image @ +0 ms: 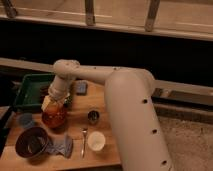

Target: Place apple in red bowl

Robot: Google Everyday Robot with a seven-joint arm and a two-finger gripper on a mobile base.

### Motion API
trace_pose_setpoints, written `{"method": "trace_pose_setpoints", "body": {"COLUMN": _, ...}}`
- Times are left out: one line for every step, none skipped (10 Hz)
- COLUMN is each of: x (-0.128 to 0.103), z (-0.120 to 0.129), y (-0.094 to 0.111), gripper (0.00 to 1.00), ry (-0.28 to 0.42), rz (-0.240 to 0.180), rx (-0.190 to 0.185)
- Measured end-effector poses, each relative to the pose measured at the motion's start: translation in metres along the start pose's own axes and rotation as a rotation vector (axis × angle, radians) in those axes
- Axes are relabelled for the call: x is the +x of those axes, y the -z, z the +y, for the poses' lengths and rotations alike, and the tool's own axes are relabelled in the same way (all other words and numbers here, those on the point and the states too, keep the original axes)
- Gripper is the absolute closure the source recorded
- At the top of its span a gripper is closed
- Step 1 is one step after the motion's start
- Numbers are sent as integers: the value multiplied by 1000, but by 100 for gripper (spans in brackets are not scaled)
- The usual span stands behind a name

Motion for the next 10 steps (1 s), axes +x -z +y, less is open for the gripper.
{"method": "trace_pose_setpoints", "body": {"x": 1, "z": 1, "y": -1, "gripper": 25, "ry": -4, "rz": 0, "rx": -7}}
{"method": "trace_pose_setpoints", "body": {"x": 6, "z": -2, "y": -3, "gripper": 25, "ry": -15, "rz": 3, "rx": -17}}
{"method": "trace_pose_setpoints", "body": {"x": 8, "z": -4, "y": -3, "gripper": 25, "ry": -25, "rz": 0, "rx": -25}}
{"method": "trace_pose_setpoints", "body": {"x": 8, "z": -4, "y": -3, "gripper": 25, "ry": -28, "rz": -4, "rx": -31}}
{"method": "trace_pose_setpoints", "body": {"x": 7, "z": -3, "y": -1, "gripper": 25, "ry": -28, "rz": -14, "rx": -38}}
{"method": "trace_pose_setpoints", "body": {"x": 4, "z": -1, "y": 9, "gripper": 25, "ry": -24, "rz": -43, "rx": -49}}
{"method": "trace_pose_setpoints", "body": {"x": 4, "z": -3, "y": 14, "gripper": 25, "ry": -25, "rz": -55, "rx": -52}}
{"method": "trace_pose_setpoints", "body": {"x": 4, "z": -1, "y": 12, "gripper": 25, "ry": -21, "rz": -52, "rx": -53}}
{"method": "trace_pose_setpoints", "body": {"x": 4, "z": 1, "y": 11, "gripper": 25, "ry": -19, "rz": -51, "rx": -55}}
{"method": "trace_pose_setpoints", "body": {"x": 4, "z": -2, "y": 13, "gripper": 25, "ry": -22, "rz": -53, "rx": -53}}
